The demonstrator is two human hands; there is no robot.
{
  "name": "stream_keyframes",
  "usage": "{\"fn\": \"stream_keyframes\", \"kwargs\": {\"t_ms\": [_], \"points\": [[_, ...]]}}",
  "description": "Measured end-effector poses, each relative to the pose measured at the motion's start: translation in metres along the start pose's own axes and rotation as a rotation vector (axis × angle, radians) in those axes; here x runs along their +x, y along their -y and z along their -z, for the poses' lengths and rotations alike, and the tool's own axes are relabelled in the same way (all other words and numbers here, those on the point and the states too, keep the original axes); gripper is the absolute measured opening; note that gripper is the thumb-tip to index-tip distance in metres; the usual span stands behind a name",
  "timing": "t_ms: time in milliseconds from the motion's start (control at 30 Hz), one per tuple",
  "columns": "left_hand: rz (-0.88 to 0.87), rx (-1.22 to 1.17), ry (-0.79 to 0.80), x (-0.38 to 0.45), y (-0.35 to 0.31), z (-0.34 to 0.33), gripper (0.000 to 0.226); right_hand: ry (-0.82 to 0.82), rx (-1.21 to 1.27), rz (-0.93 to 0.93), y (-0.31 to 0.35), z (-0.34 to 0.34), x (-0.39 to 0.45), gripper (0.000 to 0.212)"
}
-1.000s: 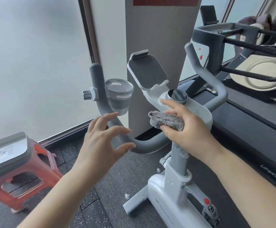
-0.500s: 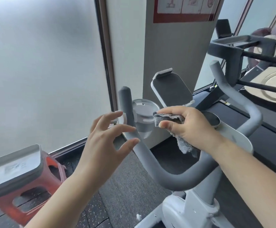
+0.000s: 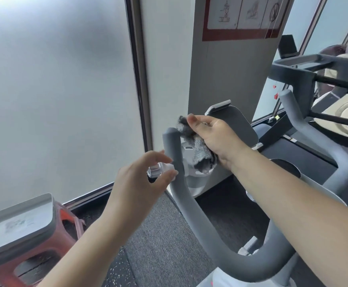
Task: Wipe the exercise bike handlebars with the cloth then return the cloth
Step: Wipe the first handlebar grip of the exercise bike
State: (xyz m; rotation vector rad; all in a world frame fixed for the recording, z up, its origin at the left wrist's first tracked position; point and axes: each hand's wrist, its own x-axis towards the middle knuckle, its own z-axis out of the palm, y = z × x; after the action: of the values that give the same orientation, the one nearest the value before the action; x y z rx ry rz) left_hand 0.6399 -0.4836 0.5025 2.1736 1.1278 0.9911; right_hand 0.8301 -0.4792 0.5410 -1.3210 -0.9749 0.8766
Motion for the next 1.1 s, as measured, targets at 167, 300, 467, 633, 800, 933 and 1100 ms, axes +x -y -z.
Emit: {"fn": "stream_keyframes", "kwargs": {"t_ms": [167,300,467,633,800,933,1100], "points": [[0.001,-0.017,-0.025,0.002,0.004,-0.002,0.014,0.151,0.109,-0.125,-0.005,-0.006,0.002,0.027],[0.009,-0.054,-0.049,0.003,0.009,-0.005,0.015,0.240,0.093,-0.139,-0.015,0.011,0.001,0.013],[0.006,-0.059,-0.070,0.002,0.005,-0.008,0.013,0.283,-0.049,-0.130,-0.012,0.019,0.001,0.014],[0.012,-0.088,-0.040,0.001,0.005,-0.007,0.013,0.126,0.066,-0.073,-0.006,0.000,0.009,0.007],[0.015,-0.093,-0.053,0.000,0.007,-0.009,0.016,0.215,0.049,-0.094,-0.015,0.007,-0.003,0.021],[0.029,-0.110,-0.089,-0.002,0.006,-0.012,0.012,0.152,-0.182,0.032,-0.022,0.010,-0.012,0.017],[0.035,-0.110,-0.106,-0.003,0.005,-0.015,0.012,0.073,-0.357,0.159,-0.024,0.010,-0.026,0.013]]}}
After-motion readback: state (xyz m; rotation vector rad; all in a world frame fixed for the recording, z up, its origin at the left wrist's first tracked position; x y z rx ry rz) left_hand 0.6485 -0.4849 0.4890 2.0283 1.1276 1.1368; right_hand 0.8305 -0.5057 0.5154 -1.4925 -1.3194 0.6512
